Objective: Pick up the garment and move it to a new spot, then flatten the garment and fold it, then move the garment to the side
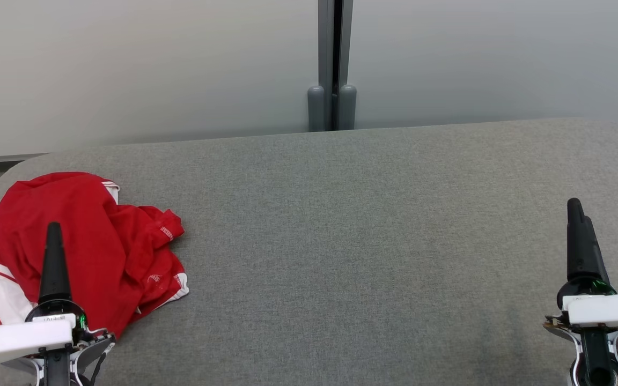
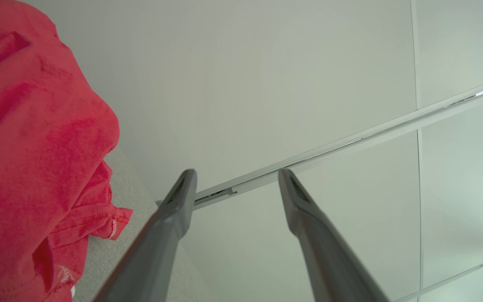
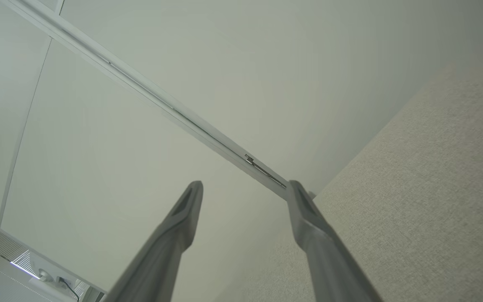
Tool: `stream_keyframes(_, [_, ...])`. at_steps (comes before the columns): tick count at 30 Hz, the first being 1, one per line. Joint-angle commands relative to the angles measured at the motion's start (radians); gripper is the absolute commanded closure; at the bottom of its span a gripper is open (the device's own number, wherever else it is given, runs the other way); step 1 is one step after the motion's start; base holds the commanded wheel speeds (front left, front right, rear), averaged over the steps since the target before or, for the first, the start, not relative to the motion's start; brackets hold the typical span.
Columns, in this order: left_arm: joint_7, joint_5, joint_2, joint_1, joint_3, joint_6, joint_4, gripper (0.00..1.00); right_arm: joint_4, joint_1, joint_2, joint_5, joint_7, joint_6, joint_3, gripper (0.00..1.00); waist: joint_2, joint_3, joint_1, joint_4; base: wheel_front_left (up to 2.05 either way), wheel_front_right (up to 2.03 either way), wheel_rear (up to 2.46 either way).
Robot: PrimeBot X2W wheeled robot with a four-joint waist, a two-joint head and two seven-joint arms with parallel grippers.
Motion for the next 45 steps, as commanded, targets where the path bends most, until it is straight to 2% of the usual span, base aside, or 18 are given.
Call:
stream_keyframes(1, [-0.007,0.036,0.008,-0.031,0.006,-0.001,-0.031,0.00,-0.032,-0.029,-0.014,-0.047,-0.011,0.000,0.011,0.00,0.0000,0.001,0.0000,0.001,0.00,0.00,0.00])
stream_keyframes(8, [-0.032,0.169,0.009,-0.032,-0.007,-0.001,-0.097,0.00,-0.077,-0.038,-0.051,-0.242,-0.036,0.000,0.078,0.00,0.0000,0.004,0.0000,0.003,0.00,0.00,0.00])
stream_keyframes(12, [-0.046,0.299,0.009,-0.021,-0.040,-0.001,-0.129,0.00,-0.087,-0.042,-0.064,-0.343,-0.050,0.000,0.115,0.00,0.0000,0.006,0.0000,0.004,0.00,0.00,0.00])
stream_keyframes(18, [-0.066,0.479,0.010,-0.003,-0.107,0.038,-0.165,0.00,-0.079,-0.028,-0.061,-0.463,-0.070,0.000,0.132,0.00,0.0000,0.007,0.0000,0.003,0.00,0.00,0.00])
stream_keyframes(23, [-0.081,0.640,0.010,0.015,-0.180,0.059,-0.142,0.00,-0.068,-0.017,-0.057,-0.555,-0.086,0.000,0.143,0.00,0.0000,0.006,0.0000,0.002,0.00,0.00,0.00])
stream_keyframes(28, [-0.096,0.754,0.015,0.022,-0.233,0.098,-0.128,0.00,-0.051,-0.005,-0.046,-0.639,-0.100,0.000,0.142,0.00,0.0000,0.006,0.0000,0.002,0.00,0.00,0.00])
stream_keyframes(33, [-0.108,0.823,0.033,0.030,-0.278,0.127,-0.108,0.00,-0.037,0.000,-0.035,-0.695,-0.112,0.000,0.141,0.00,0.0000,0.006,0.0000,0.003,0.00,0.00,0.00])
stream_keyframes(45, [-0.139,0.975,0.100,0.018,-0.407,0.262,-0.056,0.00,-0.015,0.014,-0.016,-0.839,-0.144,0.000,0.151,0.00,0.0000,0.005,0.0000,0.004,0.00,0.00,0.00])
